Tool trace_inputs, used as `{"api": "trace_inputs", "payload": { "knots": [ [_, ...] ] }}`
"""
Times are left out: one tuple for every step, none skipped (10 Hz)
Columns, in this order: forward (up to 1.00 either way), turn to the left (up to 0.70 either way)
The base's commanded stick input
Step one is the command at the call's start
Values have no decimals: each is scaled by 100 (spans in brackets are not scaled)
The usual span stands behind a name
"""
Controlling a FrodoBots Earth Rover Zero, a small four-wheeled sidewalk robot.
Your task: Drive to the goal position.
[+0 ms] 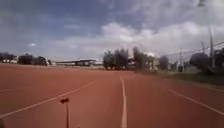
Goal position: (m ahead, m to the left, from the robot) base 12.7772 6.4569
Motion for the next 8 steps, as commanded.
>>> {"api": "trace_inputs", "payload": {
  "knots": [
    [70,0],
    [70,0],
    [70,0],
    [70,0],
    [70,0],
    [70,0],
    [70,0],
    [70,0]
  ]
}}
